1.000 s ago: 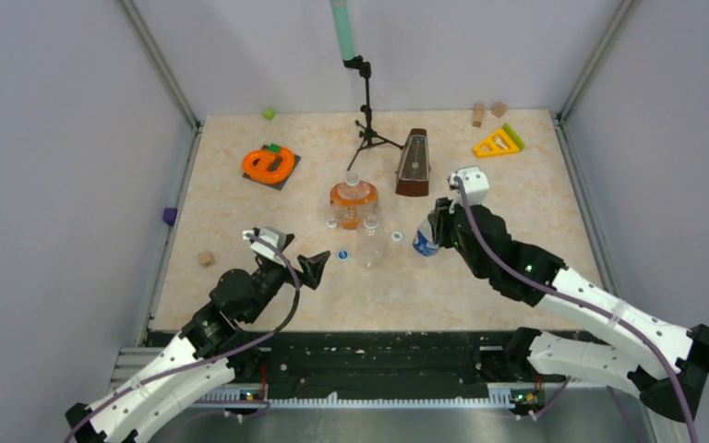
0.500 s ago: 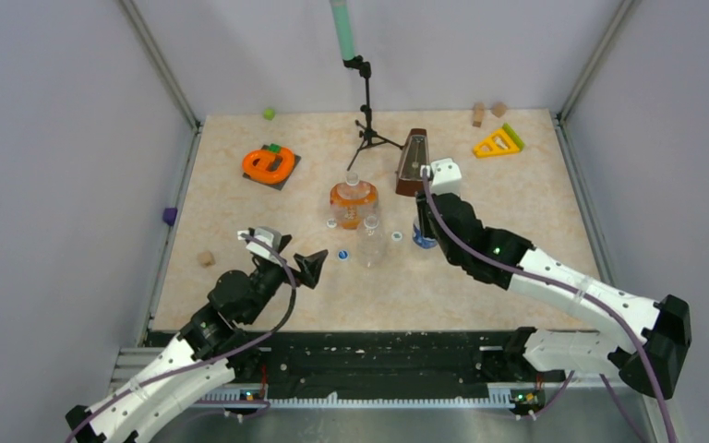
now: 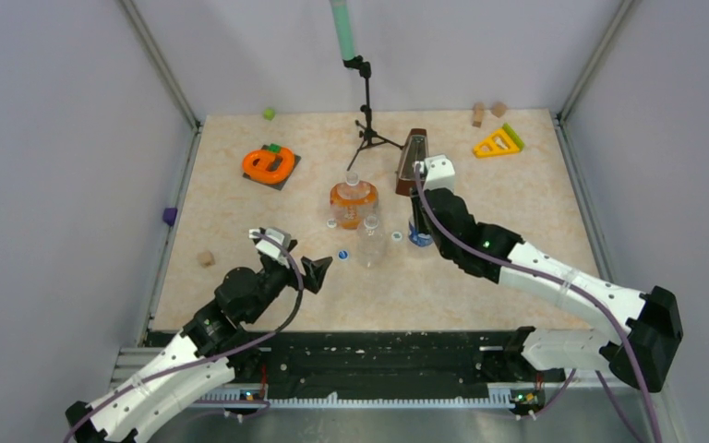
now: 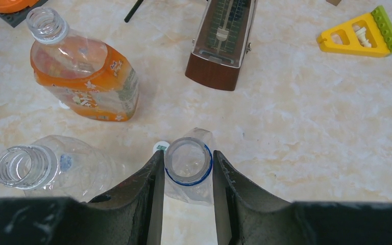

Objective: Unscrew the bottle caps
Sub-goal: Place the plastic bottle at the center of the board.

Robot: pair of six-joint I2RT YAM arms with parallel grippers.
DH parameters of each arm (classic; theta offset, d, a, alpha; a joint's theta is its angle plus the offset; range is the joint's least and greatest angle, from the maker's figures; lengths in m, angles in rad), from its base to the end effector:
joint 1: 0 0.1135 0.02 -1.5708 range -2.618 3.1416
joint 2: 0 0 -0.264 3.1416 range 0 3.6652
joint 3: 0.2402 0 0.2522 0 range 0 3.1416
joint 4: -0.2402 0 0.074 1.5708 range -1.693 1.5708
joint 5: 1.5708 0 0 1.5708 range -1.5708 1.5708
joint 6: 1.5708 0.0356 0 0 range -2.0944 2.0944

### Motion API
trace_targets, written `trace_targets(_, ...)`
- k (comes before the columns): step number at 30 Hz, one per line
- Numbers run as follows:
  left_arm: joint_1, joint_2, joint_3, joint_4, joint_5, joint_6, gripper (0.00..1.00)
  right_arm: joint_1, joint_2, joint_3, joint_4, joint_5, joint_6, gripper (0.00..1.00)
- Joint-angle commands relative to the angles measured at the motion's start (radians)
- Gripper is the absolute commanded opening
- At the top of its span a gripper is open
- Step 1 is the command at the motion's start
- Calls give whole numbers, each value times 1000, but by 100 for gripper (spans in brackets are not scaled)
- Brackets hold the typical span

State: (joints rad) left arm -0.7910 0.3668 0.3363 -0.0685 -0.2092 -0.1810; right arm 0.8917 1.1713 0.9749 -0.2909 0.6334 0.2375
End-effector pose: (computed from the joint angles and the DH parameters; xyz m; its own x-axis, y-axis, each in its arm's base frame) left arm 0.0956 -0.0862 0.2499 -0.1674 -0.0811 -0.9825 0.5288 0.8338 -0.1589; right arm 0.1797 0.1891 0.3197 -0.3561 -0.1393 -0.9240 -0.2211 0.9733 -0.0615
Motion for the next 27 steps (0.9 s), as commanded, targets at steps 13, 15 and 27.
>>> trace_targets(13,-2,5,17,20,23,16,99,-23,2,43,19,-18,16,44)
trace_targets(15,-3,6,17,19,25,15,99,-23,-4,42,18,-19,18,44)
trace_targets(27,-2,11,21,29,7,25,99,-40,-55,17,29,-36,10,50)
